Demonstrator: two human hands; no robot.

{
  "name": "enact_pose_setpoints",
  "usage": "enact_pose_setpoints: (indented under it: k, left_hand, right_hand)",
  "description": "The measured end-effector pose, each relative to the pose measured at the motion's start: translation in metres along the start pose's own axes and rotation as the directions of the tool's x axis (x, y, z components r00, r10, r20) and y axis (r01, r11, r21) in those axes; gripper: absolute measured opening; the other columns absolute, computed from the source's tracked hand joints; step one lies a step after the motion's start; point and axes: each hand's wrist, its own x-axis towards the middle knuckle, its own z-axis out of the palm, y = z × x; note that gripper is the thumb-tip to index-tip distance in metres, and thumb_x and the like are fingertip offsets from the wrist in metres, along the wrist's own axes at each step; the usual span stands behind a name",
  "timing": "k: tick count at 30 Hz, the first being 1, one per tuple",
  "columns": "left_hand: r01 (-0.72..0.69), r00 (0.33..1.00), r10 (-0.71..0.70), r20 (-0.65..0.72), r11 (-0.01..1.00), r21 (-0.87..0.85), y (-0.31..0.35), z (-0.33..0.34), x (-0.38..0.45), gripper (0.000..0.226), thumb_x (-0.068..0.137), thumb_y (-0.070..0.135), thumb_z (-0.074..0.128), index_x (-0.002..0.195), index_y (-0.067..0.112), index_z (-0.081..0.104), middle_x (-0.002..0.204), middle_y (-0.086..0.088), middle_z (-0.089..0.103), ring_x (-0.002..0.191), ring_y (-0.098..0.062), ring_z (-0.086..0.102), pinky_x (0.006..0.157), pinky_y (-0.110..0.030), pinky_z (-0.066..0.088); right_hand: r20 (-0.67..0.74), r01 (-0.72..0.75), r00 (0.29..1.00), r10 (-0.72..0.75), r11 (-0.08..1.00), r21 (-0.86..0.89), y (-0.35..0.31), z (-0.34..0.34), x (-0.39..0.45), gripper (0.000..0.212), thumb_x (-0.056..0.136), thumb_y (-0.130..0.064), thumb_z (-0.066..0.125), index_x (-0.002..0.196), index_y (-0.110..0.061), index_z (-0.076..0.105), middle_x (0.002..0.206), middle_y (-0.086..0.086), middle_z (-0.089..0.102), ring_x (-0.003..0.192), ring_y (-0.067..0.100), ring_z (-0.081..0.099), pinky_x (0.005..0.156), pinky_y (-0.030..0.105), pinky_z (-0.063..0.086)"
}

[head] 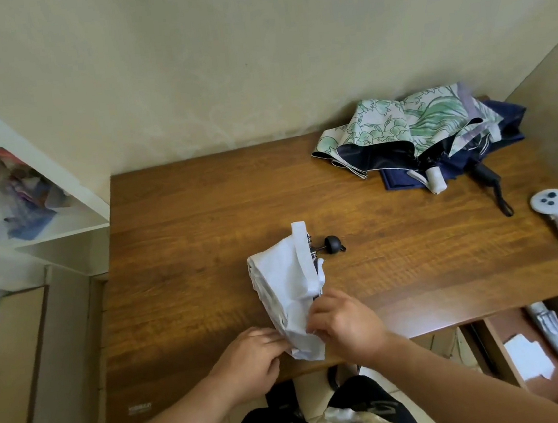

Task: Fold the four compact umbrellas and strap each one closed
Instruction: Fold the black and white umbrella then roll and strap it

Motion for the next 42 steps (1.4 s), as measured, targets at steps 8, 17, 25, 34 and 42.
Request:
enact_pose_setpoints:
  k: [8,17,25,34,42]
  left_hand:
    - [0.314,0.923,-0.332,-0.196,0.942,-0.117,-0.015,-0.053,0.014,0.03,0.107,0.03,0.051,0.129,0.033,0.071,0.13,0.018,0.066,0.126,-0.004,0.053,0.112,-0.031,0.045]
    - [0.272,0.938,-0.309,-0.154,0.936,-0.223,0.011,-0.089,0.104,0.073,0.107,0.027,0.053,0.168,0.023,0.013,0.172,0.0,0.026,0.154,-0.021,0.032,0.12,-0.037,0.033]
    - [0.344,0.933,-0.359,-0.037,0.915,-0.209,0.004,-0.052,0.11,0.109,0.092,0.037,0.079,0.169,0.022,0.003,0.176,0.003,0.01,0.16,-0.019,0.02,0.123,-0.034,0.03]
    - [0.096,0.995,-0.098,-0.008,0.955,0.281,0.007,-0.029,0.094,0.077,0.11,0.042,0.044,0.168,0.022,-0.004,0.174,-0.003,-0.025,0.157,-0.031,-0.031,0.127,-0.047,-0.016]
    - [0.049,0.999,-0.04,-0.03,0.908,0.416,0.001,0.006,0.055,0.076,0.105,0.052,0.037,0.169,0.016,0.014,0.177,-0.009,-0.004,0.162,-0.036,-0.011,0.13,-0.057,0.006]
  right_hand:
    - [0.176,-0.084,0.977,0.121,0.975,-0.208,-0.004,0.034,-0.003,0.034,0.045,-0.026,0.095,0.072,-0.029,0.073,0.082,-0.007,0.057,0.075,0.022,0.06,0.051,0.026,0.039]
    - [-0.016,-0.053,0.999,0.051,0.982,-0.183,-0.005,0.045,-0.021,0.028,0.06,-0.014,0.082,0.074,-0.025,0.061,0.085,-0.005,0.055,0.072,0.023,0.053,0.055,0.029,0.04]
    - [0.058,0.039,0.998,-0.026,0.972,-0.234,0.003,0.07,-0.05,0.02,0.071,-0.018,0.071,0.087,-0.031,0.067,0.095,-0.007,0.056,0.081,0.023,0.058,0.057,0.03,0.046]
    - [-0.124,-0.537,0.795,0.594,0.783,0.314,0.02,-0.008,0.006,0.016,0.094,-0.04,0.059,0.104,-0.032,0.07,0.077,-0.009,0.068,0.07,0.013,0.066,0.061,0.031,0.051]
    - [0.44,-0.778,0.488,0.754,0.147,0.611,0.043,0.007,0.033,0.047,0.085,-0.02,0.08,0.124,-0.026,0.055,0.108,0.0,0.072,0.098,0.022,0.072,0.085,0.048,0.063]
